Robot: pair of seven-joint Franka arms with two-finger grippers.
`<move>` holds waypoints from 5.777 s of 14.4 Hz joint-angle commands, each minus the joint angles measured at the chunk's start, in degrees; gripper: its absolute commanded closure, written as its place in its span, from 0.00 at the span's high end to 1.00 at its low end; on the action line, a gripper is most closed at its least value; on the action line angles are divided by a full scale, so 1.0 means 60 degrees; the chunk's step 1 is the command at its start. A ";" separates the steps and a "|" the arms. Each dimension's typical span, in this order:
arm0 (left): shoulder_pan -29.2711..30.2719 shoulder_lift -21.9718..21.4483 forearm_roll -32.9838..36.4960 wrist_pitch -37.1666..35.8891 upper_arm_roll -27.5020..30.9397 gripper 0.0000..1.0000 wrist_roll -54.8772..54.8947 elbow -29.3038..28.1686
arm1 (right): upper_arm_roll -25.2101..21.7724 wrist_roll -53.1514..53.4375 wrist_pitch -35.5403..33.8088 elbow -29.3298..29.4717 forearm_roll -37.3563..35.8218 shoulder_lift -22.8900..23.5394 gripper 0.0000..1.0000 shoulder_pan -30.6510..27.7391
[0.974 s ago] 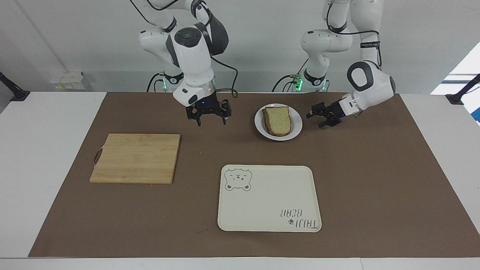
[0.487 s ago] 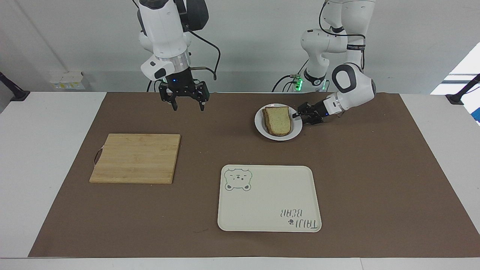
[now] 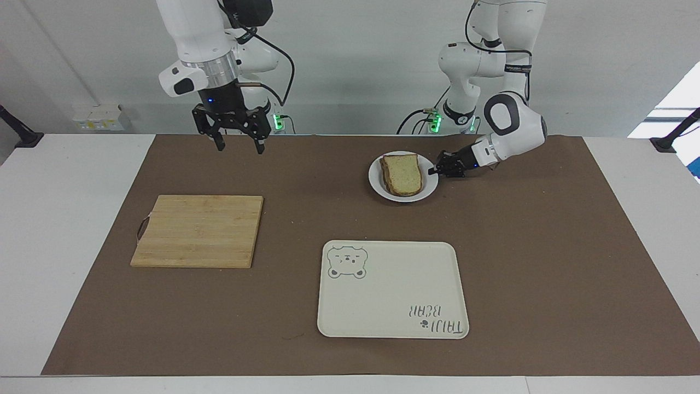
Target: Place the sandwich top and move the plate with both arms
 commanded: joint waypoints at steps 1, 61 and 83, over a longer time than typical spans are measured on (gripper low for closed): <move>0.0269 0.0344 -0.0214 -0.0611 0.0064 0.00 0.0015 0.0361 | -0.0224 -0.0183 -0.0685 0.0453 -0.0194 -0.0103 1.00 -0.0377; 0.0271 0.3235 0.8866 -0.2911 0.0372 1.00 -0.8335 1.0940 | -0.2085 -0.3098 -0.2197 0.0542 -0.0443 -0.0279 1.00 0.0223; 0.0931 0.1488 0.9528 -0.5873 0.0313 1.00 -0.6694 1.1072 | -0.2100 -0.3112 -0.2138 0.0469 -0.0458 -0.0353 1.00 0.0223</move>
